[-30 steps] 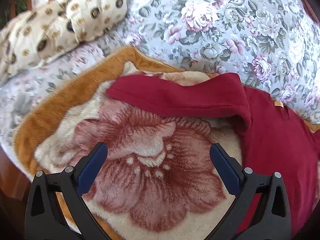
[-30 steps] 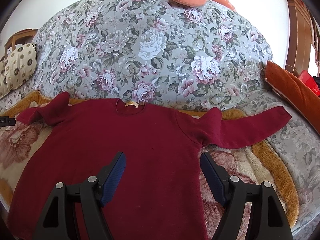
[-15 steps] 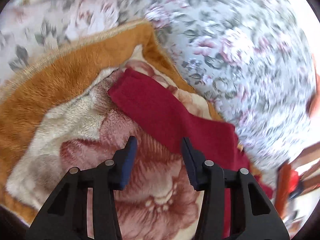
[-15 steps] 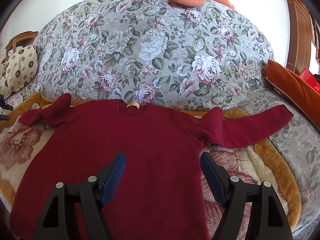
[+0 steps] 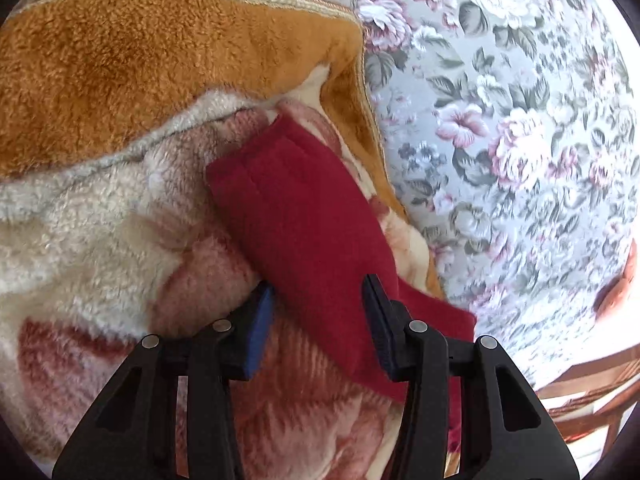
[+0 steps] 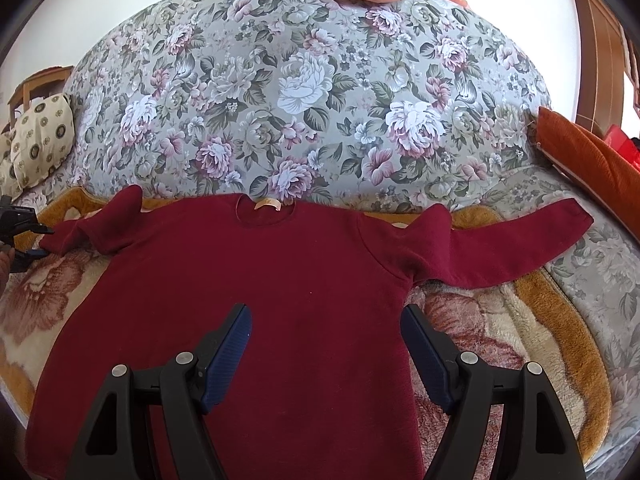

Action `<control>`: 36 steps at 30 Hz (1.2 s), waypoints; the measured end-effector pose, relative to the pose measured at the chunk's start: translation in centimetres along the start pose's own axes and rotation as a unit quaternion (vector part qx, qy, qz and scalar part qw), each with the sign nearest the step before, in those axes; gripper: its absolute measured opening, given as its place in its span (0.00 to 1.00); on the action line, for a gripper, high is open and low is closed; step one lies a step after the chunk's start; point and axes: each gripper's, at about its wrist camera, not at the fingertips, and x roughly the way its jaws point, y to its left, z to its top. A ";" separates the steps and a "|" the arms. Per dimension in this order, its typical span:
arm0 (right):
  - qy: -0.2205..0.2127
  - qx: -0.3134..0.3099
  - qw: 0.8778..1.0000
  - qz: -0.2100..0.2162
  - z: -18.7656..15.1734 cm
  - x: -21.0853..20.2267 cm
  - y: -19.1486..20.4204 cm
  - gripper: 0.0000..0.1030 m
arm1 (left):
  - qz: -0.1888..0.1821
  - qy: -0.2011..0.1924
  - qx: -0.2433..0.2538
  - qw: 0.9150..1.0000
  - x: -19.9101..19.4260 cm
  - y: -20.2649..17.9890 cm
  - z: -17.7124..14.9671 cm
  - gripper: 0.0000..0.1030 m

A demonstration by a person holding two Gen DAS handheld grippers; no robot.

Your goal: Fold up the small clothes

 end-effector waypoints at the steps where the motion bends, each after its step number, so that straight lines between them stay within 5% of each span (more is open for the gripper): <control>1: 0.001 -0.001 1.000 0.001 0.0 0.0 0.0 0.73 | -0.003 -0.008 -0.001 1.000 -0.1 -0.1 0.2 0.43; 5: 0.005 -0.001 1.000 0.000 0.0 0.2 0.0 0.73 | 0.000 -0.063 0.006 0.998 -1.1 -0.6 0.9 0.43; 7: 0.005 0.000 1.000 -0.001 -0.1 0.2 0.0 0.73 | 0.018 -0.065 0.004 0.998 -1.0 -0.4 1.0 0.25; 8: 0.006 0.000 1.000 -0.001 -0.1 0.2 0.0 0.73 | 0.045 -0.064 0.008 0.997 -0.7 -0.3 1.0 0.06; 13: 0.005 0.000 1.000 -0.002 -0.1 0.2 0.0 0.73 | 0.071 -0.082 0.044 0.993 -1.5 -1.2 0.1 0.05; 22: 0.003 0.004 1.000 -0.003 0.0 0.1 -0.2 0.73 | 0.081 -0.228 0.089 0.966 -11.4 -6.4 0.6 0.05; 29: 0.003 0.002 1.000 -0.005 -0.1 0.1 -0.2 0.73 | 0.019 -0.187 0.160 0.969 -10.4 -12.0 -1.7 0.05; 36: -0.001 0.013 1.000 -0.003 -0.1 -0.1 -0.7 0.73 | -0.120 -0.064 0.233 0.963 -2.0 -19.8 -11.8 0.05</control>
